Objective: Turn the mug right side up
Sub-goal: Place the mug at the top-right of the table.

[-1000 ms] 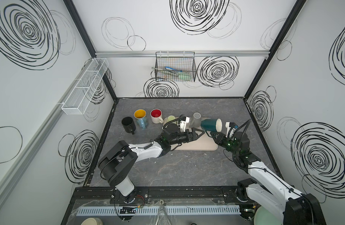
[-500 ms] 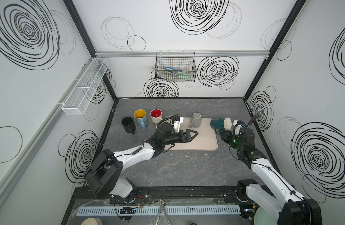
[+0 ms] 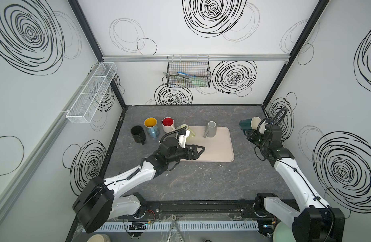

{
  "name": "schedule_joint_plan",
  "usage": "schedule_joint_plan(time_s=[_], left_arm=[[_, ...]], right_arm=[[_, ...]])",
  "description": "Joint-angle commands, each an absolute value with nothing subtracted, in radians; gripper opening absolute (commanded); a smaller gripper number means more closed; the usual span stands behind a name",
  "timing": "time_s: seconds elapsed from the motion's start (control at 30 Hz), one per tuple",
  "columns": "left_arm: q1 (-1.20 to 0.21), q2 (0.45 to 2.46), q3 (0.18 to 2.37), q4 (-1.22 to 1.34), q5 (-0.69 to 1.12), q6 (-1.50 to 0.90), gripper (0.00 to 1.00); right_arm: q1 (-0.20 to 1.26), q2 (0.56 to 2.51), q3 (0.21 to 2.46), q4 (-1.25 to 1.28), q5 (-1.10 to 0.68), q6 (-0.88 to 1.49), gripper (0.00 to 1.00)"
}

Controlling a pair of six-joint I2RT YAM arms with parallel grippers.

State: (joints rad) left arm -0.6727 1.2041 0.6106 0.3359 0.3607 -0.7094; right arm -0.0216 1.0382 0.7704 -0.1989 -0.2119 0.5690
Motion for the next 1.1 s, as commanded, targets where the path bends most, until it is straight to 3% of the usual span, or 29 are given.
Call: schedule_joint_plan(time_s=[0.0,0.63,1.07], left_arm=[[-0.666,1.186,0.571,0.326,0.282,-0.630,0.96],[-0.731,1.051,0.382,0.395,-0.062,-0.504,0.96],[-0.732,1.095,0.375,0.410,-0.107,-0.495,0.96]], right_arm=[[-0.040,1.047,0.839,-0.177,-0.074,0.511,0.00],[-0.067,1.321,1.108,-0.322,0.048,0.432,0.00],[-0.070,1.601,1.331,-0.474,0.091,0.350,0.00]])
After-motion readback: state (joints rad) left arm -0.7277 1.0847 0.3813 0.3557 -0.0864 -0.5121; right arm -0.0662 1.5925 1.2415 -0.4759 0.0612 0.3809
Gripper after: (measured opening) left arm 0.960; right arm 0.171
